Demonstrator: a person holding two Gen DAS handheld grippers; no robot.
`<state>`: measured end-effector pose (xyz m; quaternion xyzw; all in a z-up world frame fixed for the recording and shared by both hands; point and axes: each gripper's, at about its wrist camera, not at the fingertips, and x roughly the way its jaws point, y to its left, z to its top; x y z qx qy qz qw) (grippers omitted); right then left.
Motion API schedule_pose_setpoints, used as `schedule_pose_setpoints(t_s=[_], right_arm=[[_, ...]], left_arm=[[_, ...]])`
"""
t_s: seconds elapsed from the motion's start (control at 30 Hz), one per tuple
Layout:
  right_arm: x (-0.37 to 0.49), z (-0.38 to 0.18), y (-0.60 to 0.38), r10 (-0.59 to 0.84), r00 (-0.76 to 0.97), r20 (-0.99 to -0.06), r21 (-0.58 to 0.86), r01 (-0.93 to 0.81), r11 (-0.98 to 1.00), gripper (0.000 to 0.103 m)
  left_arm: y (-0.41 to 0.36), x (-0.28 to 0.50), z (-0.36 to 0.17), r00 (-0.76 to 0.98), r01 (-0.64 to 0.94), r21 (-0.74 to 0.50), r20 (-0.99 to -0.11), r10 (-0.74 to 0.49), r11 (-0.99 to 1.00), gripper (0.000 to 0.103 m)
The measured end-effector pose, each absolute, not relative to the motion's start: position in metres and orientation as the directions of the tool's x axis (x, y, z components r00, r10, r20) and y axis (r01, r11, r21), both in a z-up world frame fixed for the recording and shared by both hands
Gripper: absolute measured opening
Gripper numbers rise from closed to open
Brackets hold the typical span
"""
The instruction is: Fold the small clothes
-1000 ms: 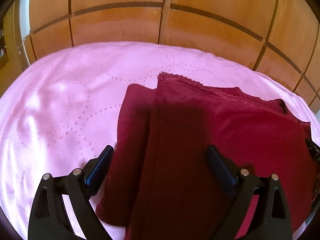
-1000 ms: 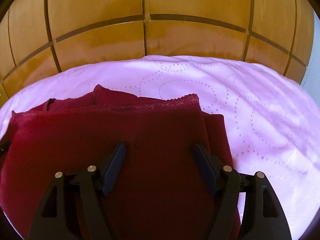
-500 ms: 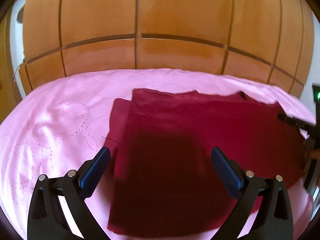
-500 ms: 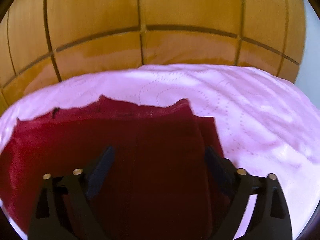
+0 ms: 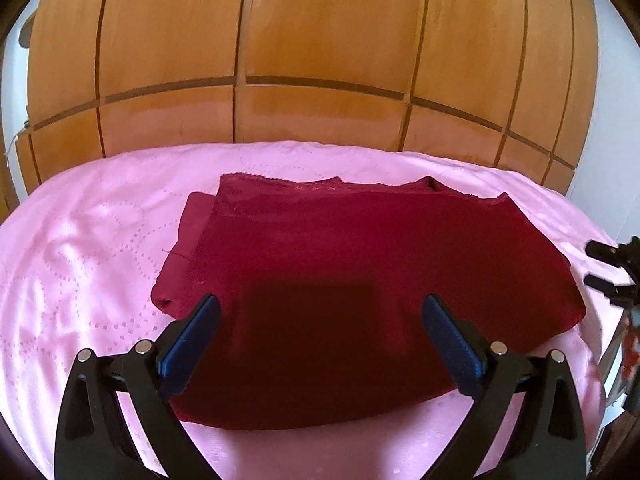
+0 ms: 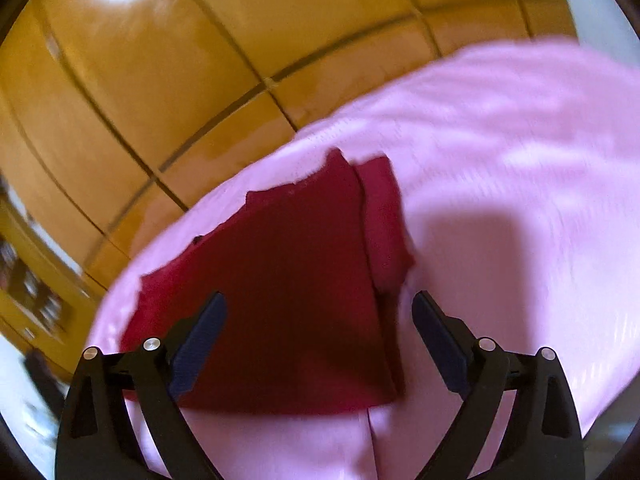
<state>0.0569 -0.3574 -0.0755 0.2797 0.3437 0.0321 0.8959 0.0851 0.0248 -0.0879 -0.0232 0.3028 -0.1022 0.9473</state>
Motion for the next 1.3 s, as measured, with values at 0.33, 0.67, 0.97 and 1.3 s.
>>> schedule_pose_setpoints(t_s=[0.33, 0.67, 0.97, 1.3], right_arm=[[0.023, -0.118, -0.364, 0.475, 0.705, -0.526, 0.786, 0.190, 0.589, 0.081], [0.049, -0.121, -0.353, 0.451, 0.728, -0.517, 0.788, 0.199, 0.582, 0.081], [0.087, -0.119, -0.364, 0.428, 0.744, -0.514, 0.784, 0.203, 0.587, 0.081], [0.090, -0.132, -0.378, 0.407, 0.743, -0.531, 0.770, 0.222, 0.598, 0.028]], left_arm=[[0.014, 0.081, -0.092, 0.780, 0.212, -0.124, -0.576, -0.244, 0.969, 0.100], [0.020, 0.107, -0.118, 0.685, 0.162, -0.201, -0.682, -0.257, 0.966, 0.100], [0.011, 0.103, -0.126, 0.691, 0.189, -0.114, -0.690, -0.215, 0.975, 0.100], [0.014, 0.101, -0.119, 0.693, 0.175, -0.134, -0.687, -0.219, 0.975, 0.100]])
